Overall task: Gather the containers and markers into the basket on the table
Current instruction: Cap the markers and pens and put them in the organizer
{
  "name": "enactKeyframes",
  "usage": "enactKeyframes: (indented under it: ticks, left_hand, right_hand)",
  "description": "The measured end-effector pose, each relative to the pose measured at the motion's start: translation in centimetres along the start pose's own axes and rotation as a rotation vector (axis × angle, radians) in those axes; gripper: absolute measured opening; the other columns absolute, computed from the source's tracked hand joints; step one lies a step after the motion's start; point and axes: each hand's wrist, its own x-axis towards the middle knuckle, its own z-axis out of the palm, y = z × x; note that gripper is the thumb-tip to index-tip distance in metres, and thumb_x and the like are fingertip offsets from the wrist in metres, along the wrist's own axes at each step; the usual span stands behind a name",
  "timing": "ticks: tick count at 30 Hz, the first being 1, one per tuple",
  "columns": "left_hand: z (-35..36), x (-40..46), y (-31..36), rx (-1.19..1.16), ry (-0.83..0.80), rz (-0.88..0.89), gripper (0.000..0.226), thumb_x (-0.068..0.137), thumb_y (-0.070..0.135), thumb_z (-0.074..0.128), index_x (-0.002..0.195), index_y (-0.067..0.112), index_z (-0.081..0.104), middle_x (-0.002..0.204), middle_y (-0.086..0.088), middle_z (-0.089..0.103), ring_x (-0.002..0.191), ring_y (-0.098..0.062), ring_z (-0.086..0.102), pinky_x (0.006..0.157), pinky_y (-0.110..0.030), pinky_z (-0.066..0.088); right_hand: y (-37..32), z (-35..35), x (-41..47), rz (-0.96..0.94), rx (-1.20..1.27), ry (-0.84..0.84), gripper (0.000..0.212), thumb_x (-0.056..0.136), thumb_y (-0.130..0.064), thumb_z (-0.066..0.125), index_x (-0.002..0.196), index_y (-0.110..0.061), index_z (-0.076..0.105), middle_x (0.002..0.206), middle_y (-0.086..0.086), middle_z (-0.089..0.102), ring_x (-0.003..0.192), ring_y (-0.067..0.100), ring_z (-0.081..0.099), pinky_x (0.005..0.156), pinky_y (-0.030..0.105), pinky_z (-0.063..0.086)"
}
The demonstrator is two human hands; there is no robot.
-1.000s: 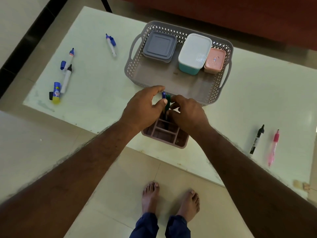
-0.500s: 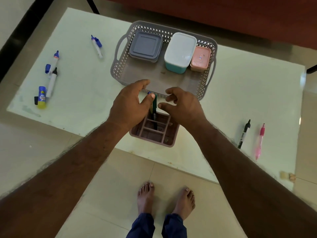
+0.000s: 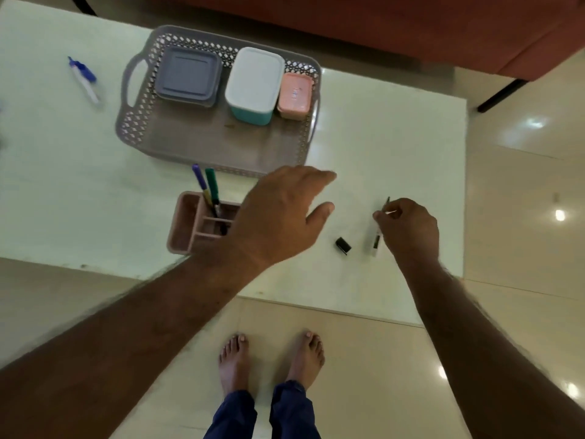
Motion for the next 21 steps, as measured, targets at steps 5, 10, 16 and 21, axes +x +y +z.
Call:
enactKeyframes:
  ticks: [5, 10, 16, 21]
  left_hand:
    - [5.1, 0.5, 3.6, 0.047, -0.285, -0.03, 0.041, 0.096, 0.034, 0.053, 0.136, 0.022, 0.053, 0.128, -0.002, 0.059, 0.111, -0.024, 0.059, 0.09, -0.043, 0.051]
    - [9.6, 0.7, 3.8, 0.264, -0.484, -0.04, 0.041, 0.096, 0.025, 0.054, 0.137, 0.024, 0.048, 0.123, -0.003, 0.056, 0.103, -0.024, 0.06, 0.083, -0.04, 0.055]
    - [11.7, 0.4, 3.0, 0.312, -0.54, -0.113, 0.033, 0.094, 0.014, 0.051, 0.125, 0.02, 0.059, 0.117, -0.005, 0.052, 0.102, -0.025, 0.055, 0.073, -0.037, 0.053]
    - [12.2, 0.4, 2.5, 0.223, -0.437, -0.193, 0.018, 0.092, 0.015, 0.055, 0.11, 0.018, 0.057, 0.11, -0.001, 0.054, 0.097, -0.024, 0.056, 0.068, -0.037, 0.05]
  right_hand:
    - [2.3, 0.7, 0.3, 0.057, -0.068, -0.041, 0.034, 0.086, -0.039, 0.067, 0.112, -0.018, 0.068, 0.106, 0.001, 0.072, 0.087, 0.016, 0.06, 0.073, 0.022, 0.036]
    - [2.6, 1.9, 0.7, 0.041, -0.072, -0.035, 0.028, 0.085, -0.03, 0.067, 0.104, -0.01, 0.066, 0.09, 0.004, 0.069, 0.076, 0.017, 0.055, 0.068, 0.023, 0.038]
    - [3.3, 1.7, 0.4, 0.061, 0.016, -0.046, 0.019, 0.083, -0.028, 0.061, 0.097, -0.016, 0.066, 0.081, -0.002, 0.067, 0.074, 0.018, 0.062, 0.064, 0.024, 0.039]
    - [4.1, 0.8, -2.3, -0.008, 0.139, -0.081, 0.019, 0.085, -0.034, 0.058, 0.1, -0.023, 0.063, 0.078, -0.008, 0.068, 0.074, 0.014, 0.064, 0.061, 0.026, 0.046]
